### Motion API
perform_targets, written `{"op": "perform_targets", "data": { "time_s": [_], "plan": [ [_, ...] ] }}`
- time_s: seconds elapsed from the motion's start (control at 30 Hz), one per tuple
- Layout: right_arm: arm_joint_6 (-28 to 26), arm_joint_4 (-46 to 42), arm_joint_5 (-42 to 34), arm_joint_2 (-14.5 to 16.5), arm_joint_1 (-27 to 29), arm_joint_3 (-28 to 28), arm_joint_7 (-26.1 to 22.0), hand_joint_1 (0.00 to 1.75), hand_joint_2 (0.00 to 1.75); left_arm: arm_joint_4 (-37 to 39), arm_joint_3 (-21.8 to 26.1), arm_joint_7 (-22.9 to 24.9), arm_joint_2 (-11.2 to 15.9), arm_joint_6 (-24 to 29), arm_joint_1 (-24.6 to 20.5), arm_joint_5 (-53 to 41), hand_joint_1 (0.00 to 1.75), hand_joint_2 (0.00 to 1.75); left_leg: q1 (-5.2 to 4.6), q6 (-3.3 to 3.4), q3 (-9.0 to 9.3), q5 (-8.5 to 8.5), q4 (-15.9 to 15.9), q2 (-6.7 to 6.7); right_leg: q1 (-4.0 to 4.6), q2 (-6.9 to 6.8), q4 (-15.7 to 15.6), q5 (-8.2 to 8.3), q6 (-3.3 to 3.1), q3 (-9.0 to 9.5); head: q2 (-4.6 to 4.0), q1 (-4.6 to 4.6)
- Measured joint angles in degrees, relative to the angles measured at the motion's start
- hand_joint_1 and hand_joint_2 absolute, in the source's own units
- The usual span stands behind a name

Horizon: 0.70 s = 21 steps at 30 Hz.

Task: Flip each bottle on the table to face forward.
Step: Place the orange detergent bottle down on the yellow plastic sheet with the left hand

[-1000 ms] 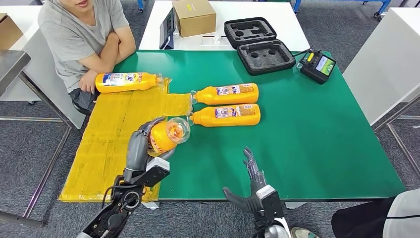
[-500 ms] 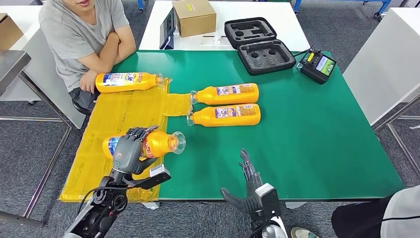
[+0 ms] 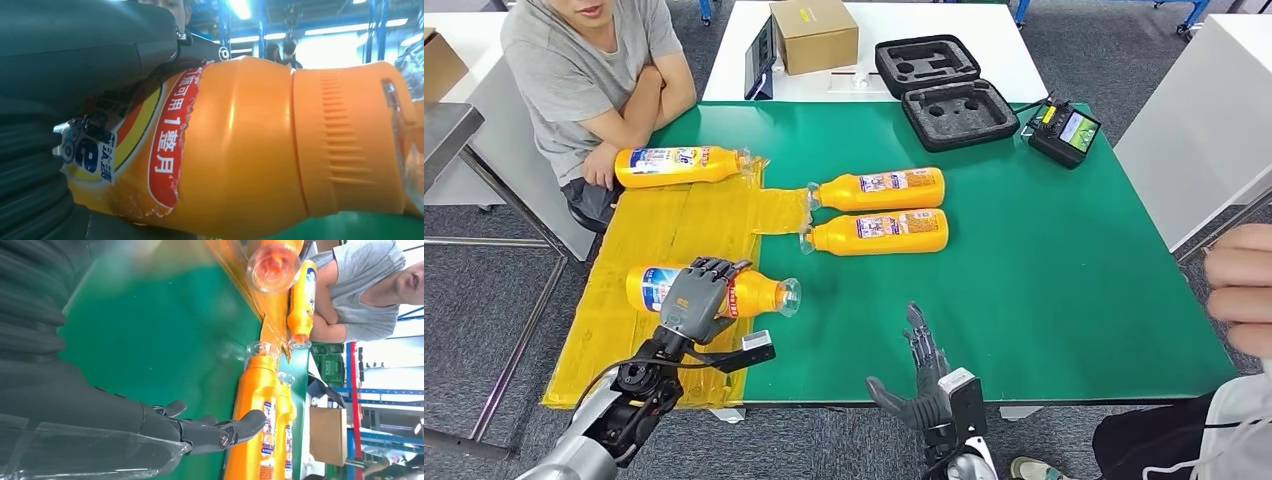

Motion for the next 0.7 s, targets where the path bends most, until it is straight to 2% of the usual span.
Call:
{"op": "perform_targets", "data": {
  "time_s": [0.4, 0.57, 0.7],
  "plan": [
    [1.0, 2.33, -0.49, 1.13, -0.92, 0.9, 0.01, 0.0, 1.75, 13.32, -2.53, 2.1, 0.28, -0.63, -6.23, -2.18, 1.75, 1.75, 0.01, -0.02, -0.01, 0.02, 0.0, -0.02, 0.01, -0.02, 0.01, -0.01, 0.0, 0.02, 0.0, 0.01],
    [0.83, 3.52, -1.03, 1.77, -1.24, 0.98, 0.01, 0.0, 1.75, 18.56, -4.41, 5.5, 0.29, -2.16, -9.4, -4.46, 1.75, 1.75, 0.01, -0.04, 0.05, 0.08, -0.01, -0.06, 0.01, -0.04, 0.0, 0.0, -0.01, 0.12, 0.0, 0.02],
    [0.83, 4.32, -1.09, 2.07, -1.77, 1.09, 0.01, 0.0, 1.75, 21.13, -5.35, 10.08, 0.16, -3.16, -11.2, -5.93, 1.74, 1.75, 0.02, -0.12, 0.11, 0.13, -0.02, -0.05, 0.04, -0.03, 0.0, 0.09, -0.11, 0.14, 0.0, 0.02]
  ]
}}
